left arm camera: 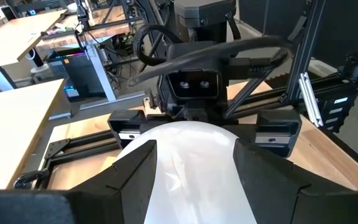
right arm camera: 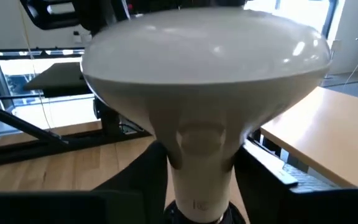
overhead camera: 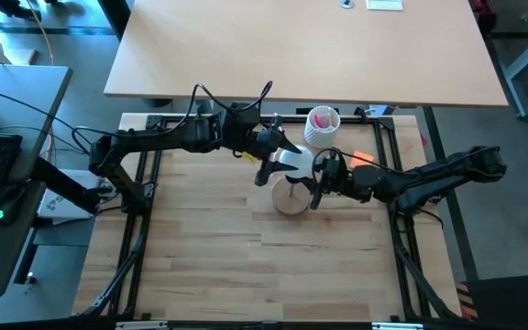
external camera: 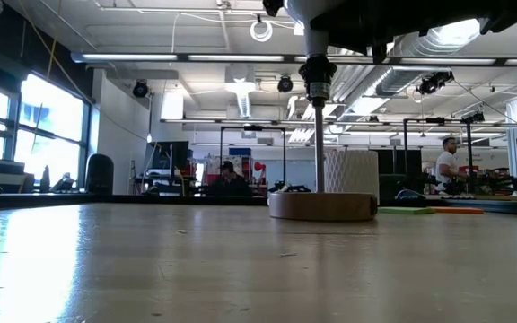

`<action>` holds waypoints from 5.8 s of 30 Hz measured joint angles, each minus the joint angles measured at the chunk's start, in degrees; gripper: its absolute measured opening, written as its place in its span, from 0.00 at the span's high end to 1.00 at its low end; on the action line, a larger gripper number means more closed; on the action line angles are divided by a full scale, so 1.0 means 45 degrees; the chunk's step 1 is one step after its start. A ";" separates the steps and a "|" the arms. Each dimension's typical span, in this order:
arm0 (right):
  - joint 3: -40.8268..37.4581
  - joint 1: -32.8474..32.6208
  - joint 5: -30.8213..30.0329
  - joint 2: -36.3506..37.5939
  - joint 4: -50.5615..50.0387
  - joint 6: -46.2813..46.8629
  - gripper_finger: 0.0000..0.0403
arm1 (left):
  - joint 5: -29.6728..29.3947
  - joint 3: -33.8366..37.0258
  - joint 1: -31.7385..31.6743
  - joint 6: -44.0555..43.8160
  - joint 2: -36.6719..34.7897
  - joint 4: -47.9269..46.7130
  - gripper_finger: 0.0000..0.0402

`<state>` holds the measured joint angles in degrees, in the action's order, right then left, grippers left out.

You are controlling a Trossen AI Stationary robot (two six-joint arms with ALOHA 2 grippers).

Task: Screw lightbulb
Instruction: Insert the white lightbulb into the brown lamp

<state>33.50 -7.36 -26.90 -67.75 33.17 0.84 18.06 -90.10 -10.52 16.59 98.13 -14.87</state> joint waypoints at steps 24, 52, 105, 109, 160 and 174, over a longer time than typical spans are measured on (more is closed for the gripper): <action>0.0039 0.0218 0.0556 0.0012 -0.0521 -0.0094 0.62 | 0.0834 0.0019 -0.0180 0.0097 -0.0070 -0.0173 0.48; 0.0049 0.3962 0.9241 -0.0380 -0.0093 0.0185 0.48 | 0.0833 0.0023 -0.0167 0.0118 -0.0019 0.0130 0.48; 0.1974 0.6773 1.8011 -0.2917 -0.0948 -0.0412 0.68 | 0.0633 0.0052 -0.0453 0.0143 -0.1076 -0.1893 0.48; 0.1608 0.6485 1.7010 -0.2363 -0.1004 -0.0495 0.68 | -0.0491 0.0273 -0.0435 0.0423 -0.1119 -0.4101 0.48; 0.0039 0.4153 1.0017 -0.1021 -0.0599 0.0151 0.68 | 0.2775 0.5407 -0.0146 -0.1719 0.3746 1.3158 0.59; -0.0196 0.0940 0.2493 -0.1490 0.0524 0.0904 0.69 | -0.2406 0.7595 0.1185 -0.1098 0.2354 1.4197 0.60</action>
<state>32.61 -3.13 -15.68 -74.45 35.53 4.91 7.24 -55.92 -5.18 11.65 108.72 49.02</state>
